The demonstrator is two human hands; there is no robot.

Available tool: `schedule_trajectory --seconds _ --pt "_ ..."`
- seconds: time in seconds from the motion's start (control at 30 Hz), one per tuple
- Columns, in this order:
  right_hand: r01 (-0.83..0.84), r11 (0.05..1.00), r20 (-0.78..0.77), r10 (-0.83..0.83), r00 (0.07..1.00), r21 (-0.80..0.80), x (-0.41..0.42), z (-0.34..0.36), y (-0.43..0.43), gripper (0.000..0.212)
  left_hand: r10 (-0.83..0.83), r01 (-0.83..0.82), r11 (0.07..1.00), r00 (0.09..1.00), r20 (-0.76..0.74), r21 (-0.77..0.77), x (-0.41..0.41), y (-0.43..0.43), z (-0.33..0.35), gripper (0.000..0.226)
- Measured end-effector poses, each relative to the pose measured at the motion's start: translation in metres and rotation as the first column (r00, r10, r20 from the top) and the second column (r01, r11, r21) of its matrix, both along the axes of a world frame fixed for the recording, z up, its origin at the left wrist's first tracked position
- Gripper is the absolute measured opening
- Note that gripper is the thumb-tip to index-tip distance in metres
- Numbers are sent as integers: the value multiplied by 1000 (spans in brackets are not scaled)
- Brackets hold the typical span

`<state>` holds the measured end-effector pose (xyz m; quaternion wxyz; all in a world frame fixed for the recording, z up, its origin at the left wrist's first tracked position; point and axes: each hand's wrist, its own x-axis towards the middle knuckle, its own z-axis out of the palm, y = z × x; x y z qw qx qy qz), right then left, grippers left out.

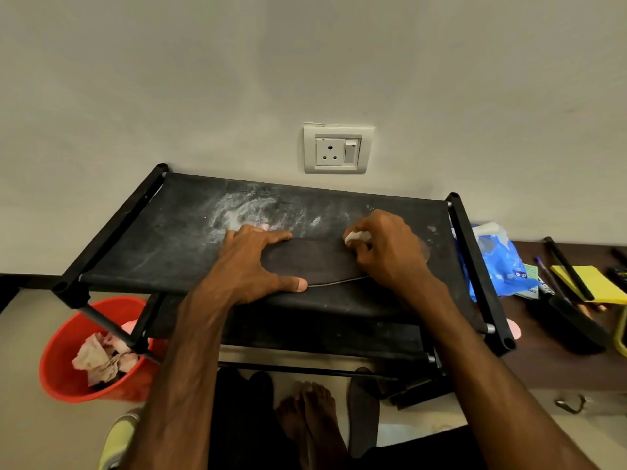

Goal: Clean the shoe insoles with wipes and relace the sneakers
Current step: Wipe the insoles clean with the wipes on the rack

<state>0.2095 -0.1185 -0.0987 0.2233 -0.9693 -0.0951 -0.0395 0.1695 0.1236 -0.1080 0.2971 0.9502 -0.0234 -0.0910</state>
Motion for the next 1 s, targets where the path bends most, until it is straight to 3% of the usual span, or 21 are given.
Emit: schedule_trajectory --seconds 0.13,0.2,0.27,0.43,0.5,0.63,0.73,0.83,0.93,1.0 --pt "-304 947 -102 314 944 105 -26 6 20 19 10 -10 1000 1000 -1 0 -2 -1 0 115" --pt "-369 924 -128 379 916 99 -30 8 23 17 1 -1 1000 1000 -1 1 -2 -1 0 116" --pt "-348 934 -106 356 928 84 -22 5 17 14 7 -7 1000 1000 -5 -8 -2 -2 1 116" --pt "11 998 39 -13 999 63 10 -4 1 16 20 -21 999 1000 -23 -36 -3 -5 7 109" --pt "-18 999 57 16 998 40 7 -6 7 18 22 -22 999 1000 -16 -40 -4 -5 7 105" --pt "-325 942 6 326 945 83 -22 -3 38 18 15 -15 1000 1000 -13 -8 -1 -4 2 114" --pt "-424 899 -59 431 900 107 -27 4 42 20 8 -8 1000 1000 10 7 0 -3 0 115" --pt "-343 928 -127 361 924 145 -12 5 21 10 37 -36 998 999 20 -47 -5 -4 4 98" --pt "-151 988 -52 153 987 37 -2 1 4 12 35 -33 996 999 20 -82 -5 1 5 95" --pt "-151 988 -37 152 988 33 -8 1 6 14 52 -50 995 999 14 -91 -4 2 3 97"
